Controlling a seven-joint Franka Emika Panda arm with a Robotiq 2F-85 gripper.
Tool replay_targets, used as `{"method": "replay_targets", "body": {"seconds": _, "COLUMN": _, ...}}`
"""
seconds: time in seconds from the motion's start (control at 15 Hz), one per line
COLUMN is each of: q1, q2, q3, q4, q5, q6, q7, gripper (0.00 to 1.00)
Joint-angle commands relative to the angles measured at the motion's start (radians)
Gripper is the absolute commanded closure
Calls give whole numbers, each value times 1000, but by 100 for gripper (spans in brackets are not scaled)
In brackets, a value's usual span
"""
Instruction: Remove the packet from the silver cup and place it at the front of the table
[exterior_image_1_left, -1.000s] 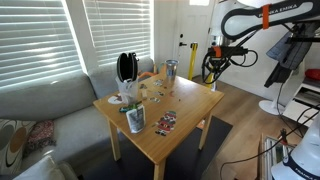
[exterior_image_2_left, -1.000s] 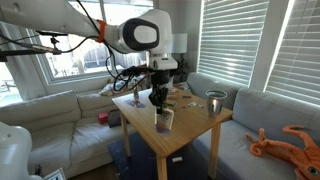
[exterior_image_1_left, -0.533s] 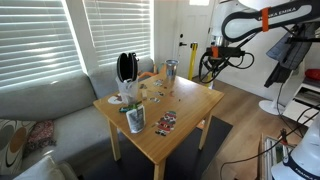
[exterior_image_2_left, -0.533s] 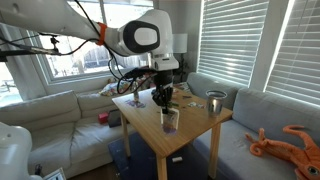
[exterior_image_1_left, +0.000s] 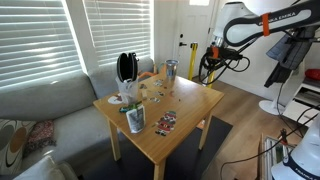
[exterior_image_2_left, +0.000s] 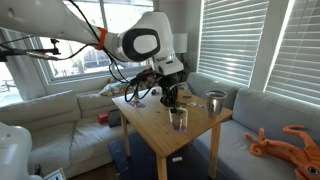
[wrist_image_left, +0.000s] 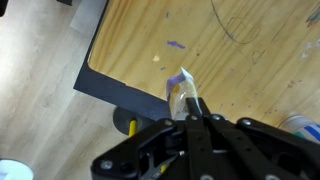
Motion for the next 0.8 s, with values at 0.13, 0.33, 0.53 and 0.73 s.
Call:
{"method": "replay_targets", "body": {"seconds": 0.13, "q1": -7, "q2": -39, "q3": -16, "q4": -52, "q5": 46, "q6": 64, "q7": -76, "gripper": 53}}
{"method": "replay_targets", "body": {"seconds": 0.33, "q1": -6, "q2": -70, "q3": -21, "q4": -39, "q5": 51, "q6": 71, "q7": -134, "gripper": 33}}
{"method": "replay_targets", "body": {"seconds": 0.53, "q1": -8, "q2": -198, "q3": -5, "q4": -18, "q5": 7, "q6": 39, "q7": -254, "gripper": 11}}
{"method": "replay_targets", "body": {"seconds": 0.73, "q1": -27, "q2": -164, "q3": 13, "q4": 16, "q5": 28, "q6": 44, "q7": -292, "gripper": 15}}
